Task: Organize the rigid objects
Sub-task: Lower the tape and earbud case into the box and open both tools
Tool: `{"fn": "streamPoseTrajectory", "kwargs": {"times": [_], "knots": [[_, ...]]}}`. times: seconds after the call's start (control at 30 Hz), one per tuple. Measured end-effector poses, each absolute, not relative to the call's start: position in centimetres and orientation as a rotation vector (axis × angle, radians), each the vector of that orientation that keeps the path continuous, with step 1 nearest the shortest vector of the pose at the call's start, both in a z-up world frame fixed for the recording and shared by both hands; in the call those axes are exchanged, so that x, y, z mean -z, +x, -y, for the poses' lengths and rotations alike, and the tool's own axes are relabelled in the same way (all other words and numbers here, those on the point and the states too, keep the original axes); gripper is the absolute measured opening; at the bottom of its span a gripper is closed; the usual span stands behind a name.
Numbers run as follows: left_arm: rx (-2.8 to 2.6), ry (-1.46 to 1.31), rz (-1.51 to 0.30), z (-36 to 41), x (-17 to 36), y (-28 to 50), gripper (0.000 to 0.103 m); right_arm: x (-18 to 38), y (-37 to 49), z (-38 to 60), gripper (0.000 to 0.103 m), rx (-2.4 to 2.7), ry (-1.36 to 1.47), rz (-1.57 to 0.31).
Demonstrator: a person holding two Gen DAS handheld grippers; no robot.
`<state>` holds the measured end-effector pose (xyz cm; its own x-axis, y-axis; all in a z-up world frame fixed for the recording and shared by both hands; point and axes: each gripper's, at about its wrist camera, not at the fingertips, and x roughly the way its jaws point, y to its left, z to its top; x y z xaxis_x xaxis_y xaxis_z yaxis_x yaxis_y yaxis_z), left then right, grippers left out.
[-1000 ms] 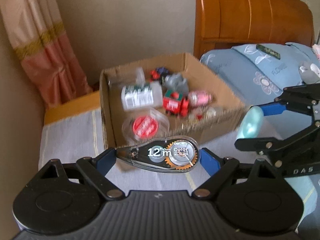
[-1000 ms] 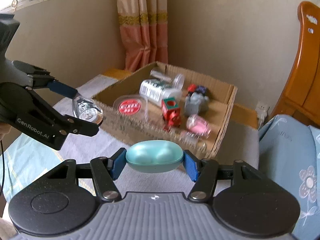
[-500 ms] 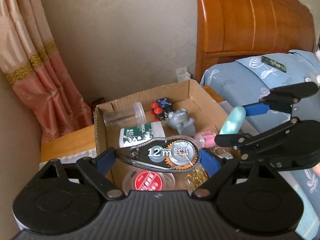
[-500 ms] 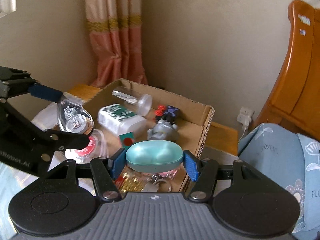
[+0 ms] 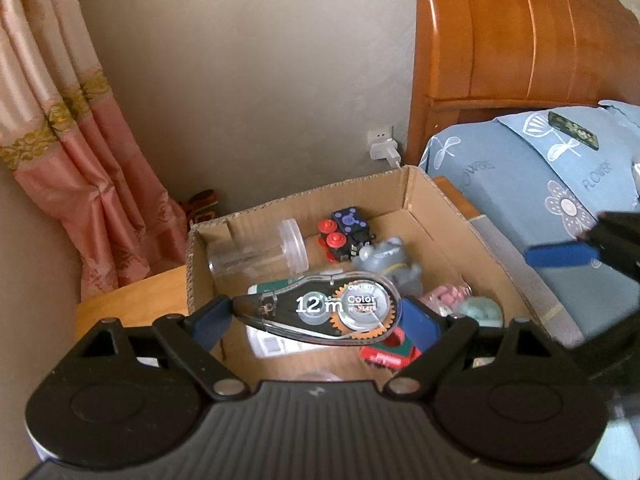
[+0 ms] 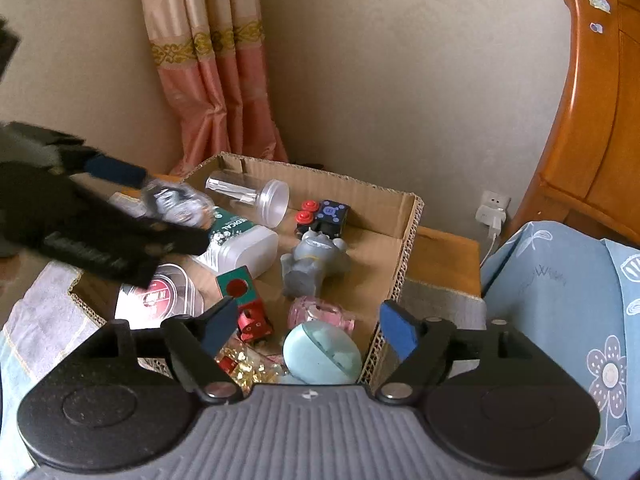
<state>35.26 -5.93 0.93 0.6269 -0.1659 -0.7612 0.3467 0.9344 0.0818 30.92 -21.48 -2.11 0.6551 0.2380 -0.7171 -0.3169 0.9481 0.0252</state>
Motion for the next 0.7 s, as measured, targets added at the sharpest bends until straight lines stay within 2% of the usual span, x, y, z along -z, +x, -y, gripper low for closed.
{"fn": "streamPoseTrajectory", "kwargs": {"times": [0.3,0.7], "knots": [[0.293,0.190,-0.838,7.5,-0.5,37.5,0.092,2.0,30.0,21.5,0.090,-0.314,-0.137,-0.791],[0.292,0.197,-0.773,6.0,-2.4,34.4,0.097,0.6,28.6,20.8,0.099,-0.315,-0.141,-0.773]]}}
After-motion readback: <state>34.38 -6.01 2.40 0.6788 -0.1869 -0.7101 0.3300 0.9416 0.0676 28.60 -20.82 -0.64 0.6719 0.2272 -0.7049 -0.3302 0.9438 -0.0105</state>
